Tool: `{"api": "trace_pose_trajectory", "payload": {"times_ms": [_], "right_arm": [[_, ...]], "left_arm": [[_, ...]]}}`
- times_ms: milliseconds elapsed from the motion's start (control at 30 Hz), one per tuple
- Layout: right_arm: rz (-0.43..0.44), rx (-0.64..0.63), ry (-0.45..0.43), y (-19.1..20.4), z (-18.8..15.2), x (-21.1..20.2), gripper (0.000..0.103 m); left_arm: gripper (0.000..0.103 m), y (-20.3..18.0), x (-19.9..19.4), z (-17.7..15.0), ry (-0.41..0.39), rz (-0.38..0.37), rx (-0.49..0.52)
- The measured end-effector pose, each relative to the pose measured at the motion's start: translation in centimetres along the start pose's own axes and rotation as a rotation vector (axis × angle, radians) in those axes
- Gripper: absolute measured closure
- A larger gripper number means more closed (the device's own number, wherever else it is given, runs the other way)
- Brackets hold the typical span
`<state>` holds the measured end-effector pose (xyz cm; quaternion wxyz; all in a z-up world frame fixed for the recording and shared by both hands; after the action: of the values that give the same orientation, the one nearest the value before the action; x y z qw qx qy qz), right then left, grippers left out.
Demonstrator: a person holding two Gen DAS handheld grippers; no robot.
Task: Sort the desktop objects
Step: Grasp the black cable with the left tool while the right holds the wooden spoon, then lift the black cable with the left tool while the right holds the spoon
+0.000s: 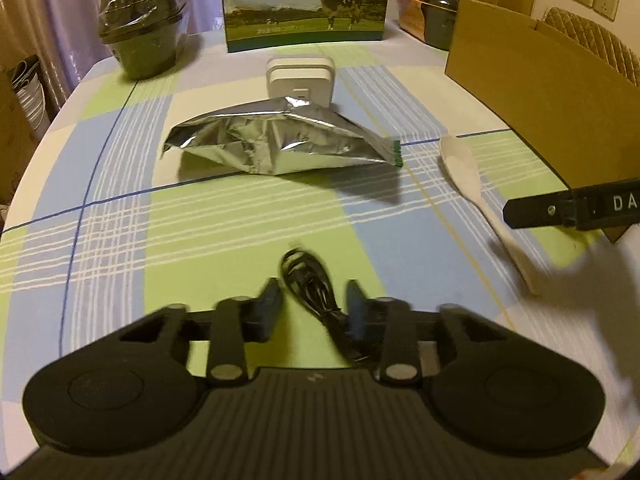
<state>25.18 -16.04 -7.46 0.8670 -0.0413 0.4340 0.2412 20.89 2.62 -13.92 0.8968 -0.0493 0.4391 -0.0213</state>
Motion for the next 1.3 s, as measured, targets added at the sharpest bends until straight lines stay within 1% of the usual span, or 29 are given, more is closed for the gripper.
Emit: {"api": "trace_pose_trajectory", "payload": {"times_ms": [33,133,267,367,400,467,567,600,733,867,967,1000,1033,1167,1200,1267,1300], "right_arm": [[0.002,-0.005,-0.001,0.1,0.0,0.0,0.021],[0.007,-0.012,0.003,0.4,-0.1,0.1,0.020],[0.003,-0.019,0.008,0.6,-0.3,0.3,0.020],[-0.005,-0.033,0.015,0.7,-0.5,0.5,0.020],[-0.007,-0.036,0.017,0.7,-0.6,0.6,0.020],[-0.009,-0.035,0.020,0.6,-0.6,1.0,0.020],[-0.010,-0.035,0.006,0.5,0.0,1.6,0.020],[-0.004,-0.042,0.000,0.7,0.4,2.0,0.020],[0.002,-0.095,-0.017,1.2,1.6,3.4,0.021],[-0.017,-0.105,-0.013,1.1,2.2,5.0,0.023],[-0.036,-0.115,-0.033,1.0,2.6,5.6,0.028],[-0.043,-0.123,-0.039,1.0,2.7,5.7,0.032],[-0.056,-0.139,-0.044,1.1,2.8,5.9,0.037],[-0.100,-0.213,-0.067,1.5,2.8,6.5,0.045],[-0.111,-0.227,-0.074,1.6,2.7,6.6,0.048],[-0.114,-0.230,-0.084,1.7,2.7,6.6,0.056],[-0.116,-0.231,-0.088,1.8,2.7,6.6,0.068]], "left_arm": [[0.089,0.2,-0.2,-0.1,0.004,0.003,-0.008],[0.089,0.6,-0.6,-0.4,0.009,0.005,-0.023],[0.089,0.6,-0.6,-0.4,0.004,0.001,-0.017],[0.085,0.5,-0.3,-0.2,-0.001,0.001,-0.013],[0.080,0.4,-0.2,-0.1,-0.002,-0.001,-0.011],[0.079,0.3,0.0,0.1,-0.002,-0.001,-0.008],[0.079,0.4,0.3,0.4,0.003,-0.007,-0.019],[0.084,0.5,0.3,0.5,0.004,-0.007,-0.024],[0.085,1.1,0.5,0.9,0.004,-0.019,-0.062],[0.085,1.5,0.8,1.4,-0.004,-0.010,-0.075],[0.085,1.5,1.0,1.8,-0.009,-0.012,-0.081],[0.085,1.5,1.0,2.0,-0.011,-0.015,-0.081],[0.085,1.4,1.0,2.1,-0.013,-0.016,-0.080],[0.085,1.1,1.1,2.3,-0.016,-0.020,-0.070],[0.085,1.0,1.1,2.2,-0.016,-0.019,-0.068],[0.085,1.1,1.2,2.1,-0.009,-0.017,-0.066],[0.085,1.1,1.3,2.0,-0.007,-0.016,-0.066]]}}
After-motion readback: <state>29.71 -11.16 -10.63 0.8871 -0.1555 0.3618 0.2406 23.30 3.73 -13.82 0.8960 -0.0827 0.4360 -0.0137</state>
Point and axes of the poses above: each gripper's, at about its wrist camera, not at the fingertips, and x roughly the way its jaws point, y to its left, z to its top, the point moved 5 cm from there along x, roughly the way its jaws point, and after that the axes turned 9 degrees about -x, right-handed, at the moved point
